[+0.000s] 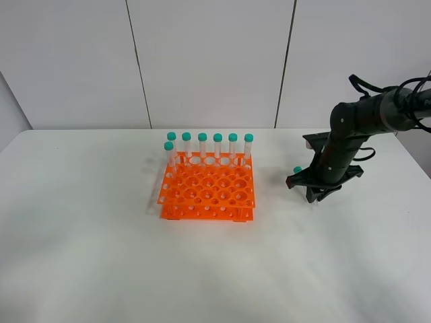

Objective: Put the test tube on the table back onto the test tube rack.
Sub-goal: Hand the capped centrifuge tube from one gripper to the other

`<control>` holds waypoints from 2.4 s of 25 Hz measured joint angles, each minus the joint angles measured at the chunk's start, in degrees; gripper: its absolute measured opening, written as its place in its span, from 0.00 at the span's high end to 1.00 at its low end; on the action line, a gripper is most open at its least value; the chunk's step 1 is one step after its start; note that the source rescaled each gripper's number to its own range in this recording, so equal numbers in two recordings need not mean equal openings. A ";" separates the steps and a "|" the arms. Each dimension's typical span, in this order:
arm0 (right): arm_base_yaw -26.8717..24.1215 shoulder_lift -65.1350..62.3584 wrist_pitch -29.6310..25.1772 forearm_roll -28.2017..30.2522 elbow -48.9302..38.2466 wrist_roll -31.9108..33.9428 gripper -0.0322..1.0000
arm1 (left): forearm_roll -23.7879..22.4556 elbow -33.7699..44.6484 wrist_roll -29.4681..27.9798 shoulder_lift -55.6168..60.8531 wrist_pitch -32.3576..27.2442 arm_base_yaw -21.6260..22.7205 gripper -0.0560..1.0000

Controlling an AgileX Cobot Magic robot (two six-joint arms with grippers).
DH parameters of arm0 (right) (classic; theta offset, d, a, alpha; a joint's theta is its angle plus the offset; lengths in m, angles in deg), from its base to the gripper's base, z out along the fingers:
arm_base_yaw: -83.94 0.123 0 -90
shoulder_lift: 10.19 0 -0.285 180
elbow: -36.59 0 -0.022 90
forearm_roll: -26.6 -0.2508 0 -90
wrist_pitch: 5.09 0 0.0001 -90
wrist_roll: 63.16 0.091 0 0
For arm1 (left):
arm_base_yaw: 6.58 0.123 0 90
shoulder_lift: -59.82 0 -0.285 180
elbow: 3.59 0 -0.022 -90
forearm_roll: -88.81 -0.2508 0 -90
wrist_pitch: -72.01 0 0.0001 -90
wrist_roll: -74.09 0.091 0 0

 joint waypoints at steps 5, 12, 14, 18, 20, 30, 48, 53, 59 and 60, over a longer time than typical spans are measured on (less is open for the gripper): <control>0.00 -2.54 -1.71 -0.20 5.57 -1.50 0.97 | 0.00 0.00 0.00 0.00 0.00 0.00 0.00; 0.69 -5.64 -3.59 -0.38 13.79 -4.71 0.97 | 0.00 0.00 0.00 0.00 0.00 0.00 0.00; 1.93 -6.28 -3.73 -0.11 15.77 -5.64 0.97 | 0.00 0.00 0.00 0.00 0.00 0.00 0.00; 5.53 -7.33 -3.43 1.35 19.29 -6.82 0.97 | 0.00 0.00 0.00 0.00 0.00 0.00 0.00; 7.67 -7.98 -2.65 2.40 20.57 -6.90 0.97 | 0.00 0.00 0.00 0.00 0.00 0.00 0.00; 17.99 -9.65 8.38 -1.63 22.04 -7.79 0.97 | 0.00 0.00 0.00 0.00 0.00 0.00 0.00; 28.61 -12.75 29.86 -11.00 16.02 -18.45 0.97 | 0.00 0.00 0.00 0.00 0.00 0.00 0.00; 29.56 -16.39 37.08 -12.24 7.35 -19.98 0.97 | 0.00 0.00 0.00 0.00 0.00 0.00 0.00; 29.77 -19.55 47.07 -13.23 -3.13 -19.89 0.97 | 0.00 0.00 0.00 0.00 0.00 0.00 0.00; 29.90 -19.87 48.50 -13.23 -4.72 -19.89 0.97 | 0.00 0.00 0.00 0.00 0.00 0.00 0.00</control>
